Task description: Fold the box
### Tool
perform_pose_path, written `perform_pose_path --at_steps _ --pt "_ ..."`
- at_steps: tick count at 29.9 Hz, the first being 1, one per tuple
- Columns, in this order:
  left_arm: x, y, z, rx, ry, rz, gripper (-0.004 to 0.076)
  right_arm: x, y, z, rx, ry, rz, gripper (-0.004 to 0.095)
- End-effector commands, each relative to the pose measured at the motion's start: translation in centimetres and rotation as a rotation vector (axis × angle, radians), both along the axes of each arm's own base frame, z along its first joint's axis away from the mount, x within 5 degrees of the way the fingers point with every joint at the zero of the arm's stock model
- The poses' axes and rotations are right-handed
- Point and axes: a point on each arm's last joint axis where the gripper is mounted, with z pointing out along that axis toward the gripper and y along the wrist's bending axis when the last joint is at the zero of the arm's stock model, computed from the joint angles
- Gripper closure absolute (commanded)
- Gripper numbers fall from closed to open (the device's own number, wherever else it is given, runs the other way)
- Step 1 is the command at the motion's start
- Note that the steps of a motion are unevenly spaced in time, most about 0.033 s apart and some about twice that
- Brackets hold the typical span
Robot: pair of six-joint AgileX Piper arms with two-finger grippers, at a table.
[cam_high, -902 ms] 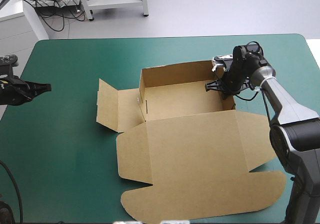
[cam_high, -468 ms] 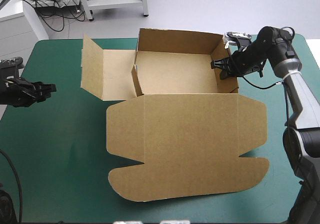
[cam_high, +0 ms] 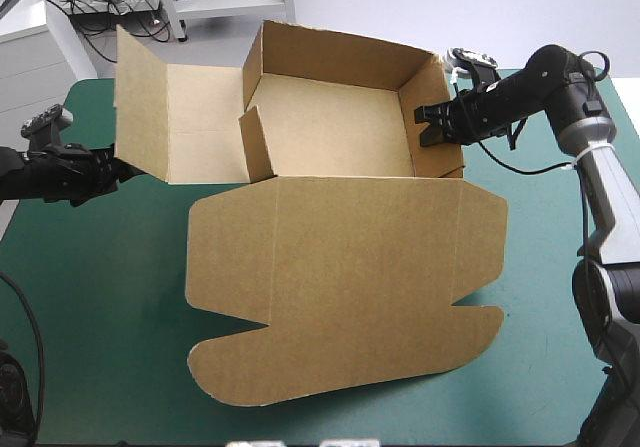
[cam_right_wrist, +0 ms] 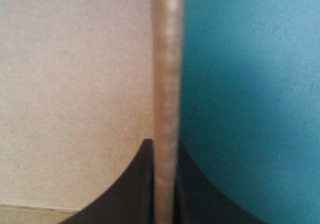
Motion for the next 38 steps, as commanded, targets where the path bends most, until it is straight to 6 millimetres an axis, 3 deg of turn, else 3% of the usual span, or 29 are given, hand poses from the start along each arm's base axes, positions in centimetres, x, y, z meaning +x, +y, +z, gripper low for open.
perform_pose_path --at_steps 1,10,17,22,32,38 --pt "-0.4 -1.4 2.9 -0.148 -0.135 -0.067 0.0151 -2.0 0.3 4.1 0.104 -0.087 0.023 0.0928" --pt "-1.5 -3.5 4.6 -0.365 -0.207 -0.284 0.0152 -2.5 3.5 4.2 0.107 -0.116 0.102 0.0928" --pt "-2.8 -4.0 6.0 -0.337 -0.251 -0.291 0.0162 -2.3 3.7 3.8 0.025 -0.12 0.053 0.0926" --pt "-4.1 -4.4 7.2 -0.312 -0.291 -0.301 0.0189 -2.2 4.0 3.8 0.063 -0.113 0.054 0.0926" --pt "-5.8 -5.0 8.5 -0.278 -0.339 -0.312 0.0215 -2.7 8.3 4.1 0.087 -0.2 0.084 0.0926" --pt "-6.5 -5.2 9.0 -0.248 -0.349 -0.314 0.0215 -2.7 9.1 4.0 0.049 -0.233 0.053 0.0926"
